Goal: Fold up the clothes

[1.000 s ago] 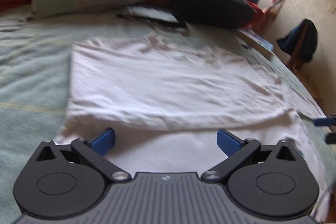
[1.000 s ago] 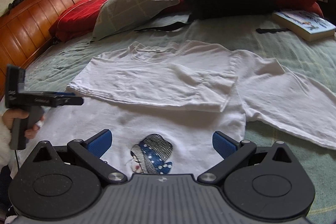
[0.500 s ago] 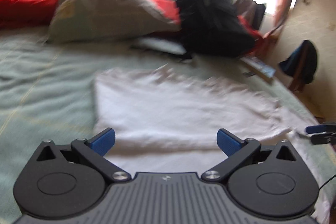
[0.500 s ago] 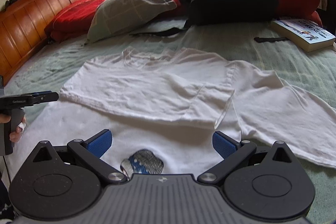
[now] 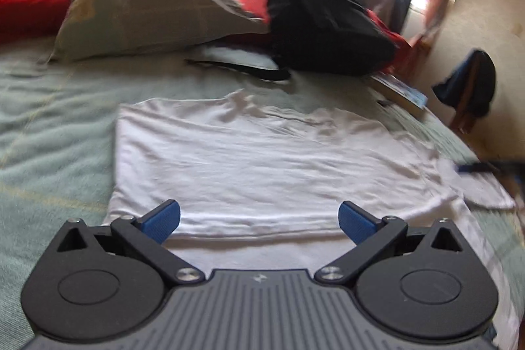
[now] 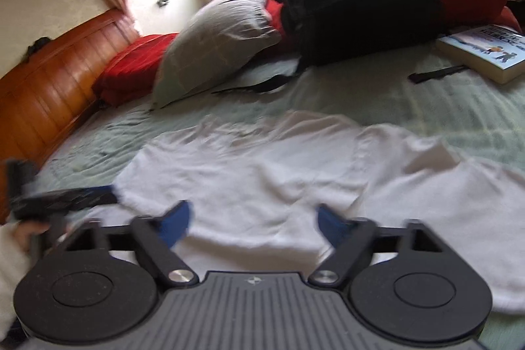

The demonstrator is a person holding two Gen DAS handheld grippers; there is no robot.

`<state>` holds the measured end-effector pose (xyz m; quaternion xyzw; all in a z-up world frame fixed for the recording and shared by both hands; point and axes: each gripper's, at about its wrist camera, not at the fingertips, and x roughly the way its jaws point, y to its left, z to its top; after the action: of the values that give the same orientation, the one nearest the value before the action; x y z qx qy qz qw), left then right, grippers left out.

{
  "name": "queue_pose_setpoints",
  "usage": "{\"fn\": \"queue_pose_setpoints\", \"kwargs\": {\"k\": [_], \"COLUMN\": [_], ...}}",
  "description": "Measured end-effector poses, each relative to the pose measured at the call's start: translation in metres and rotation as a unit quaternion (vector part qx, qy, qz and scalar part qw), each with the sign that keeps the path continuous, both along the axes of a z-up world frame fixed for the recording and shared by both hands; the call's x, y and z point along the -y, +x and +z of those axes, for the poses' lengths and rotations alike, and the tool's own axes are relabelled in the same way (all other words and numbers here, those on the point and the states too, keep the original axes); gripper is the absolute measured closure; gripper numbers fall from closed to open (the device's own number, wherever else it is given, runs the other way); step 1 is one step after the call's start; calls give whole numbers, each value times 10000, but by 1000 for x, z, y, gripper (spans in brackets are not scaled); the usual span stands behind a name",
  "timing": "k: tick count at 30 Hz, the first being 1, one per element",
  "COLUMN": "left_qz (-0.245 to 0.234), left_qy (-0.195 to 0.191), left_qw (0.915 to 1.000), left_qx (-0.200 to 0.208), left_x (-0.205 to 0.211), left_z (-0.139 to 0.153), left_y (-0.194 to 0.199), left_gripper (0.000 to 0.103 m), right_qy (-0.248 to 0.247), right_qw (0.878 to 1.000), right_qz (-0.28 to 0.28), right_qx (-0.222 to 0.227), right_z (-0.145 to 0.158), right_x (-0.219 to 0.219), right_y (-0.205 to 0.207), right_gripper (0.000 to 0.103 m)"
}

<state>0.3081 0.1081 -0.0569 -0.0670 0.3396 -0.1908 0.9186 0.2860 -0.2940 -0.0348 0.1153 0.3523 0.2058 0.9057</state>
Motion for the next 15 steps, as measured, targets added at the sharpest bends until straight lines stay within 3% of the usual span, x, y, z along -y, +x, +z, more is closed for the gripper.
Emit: {"fn": "queue_pose_setpoints", "kwargs": {"k": [1, 2, 5, 9, 11, 12, 13, 15], "left_qz": [-34, -55, -54, -51, -58, -59, -59, -70], "left_qy": [36, 30, -41, -104, -93, -85, -76, -63], "left_qw": [10000, 10000, 9999, 9997, 9997, 9997, 9997, 9997], "left_qx": [16, 0, -142, -210, -214, -221, -228, -225], "left_x": [2, 3, 4, 3, 3, 3, 3, 4], "left_z": [0, -2, -8, -15, -15, -15, -14, -13], "left_y": [-1, -1, 0, -1, -2, -2, -2, -2], "left_gripper": [1, 1, 1, 1, 1, 1, 1, 1], "right_qy": [-136, -343, -852, -993, -1313, -1507, -1709, -1951], "right_qw": [9998, 9990, 9954, 9948, 9912, 9883, 9848, 9798], "right_qz": [-112, -268, -398, -240, -159, -142, -146, -72], "right_qx": [10, 47, 157, -30, 97, 193, 287, 428], "right_z": [-3, -6, -19, -37, -39, -39, -37, -32], "right_x": [4, 7, 14, 11, 2, -3, -7, -14], "right_y": [10, 20, 41, 47, 40, 36, 33, 29], "right_gripper": [46, 48, 49, 50, 60, 84, 92, 95]}}
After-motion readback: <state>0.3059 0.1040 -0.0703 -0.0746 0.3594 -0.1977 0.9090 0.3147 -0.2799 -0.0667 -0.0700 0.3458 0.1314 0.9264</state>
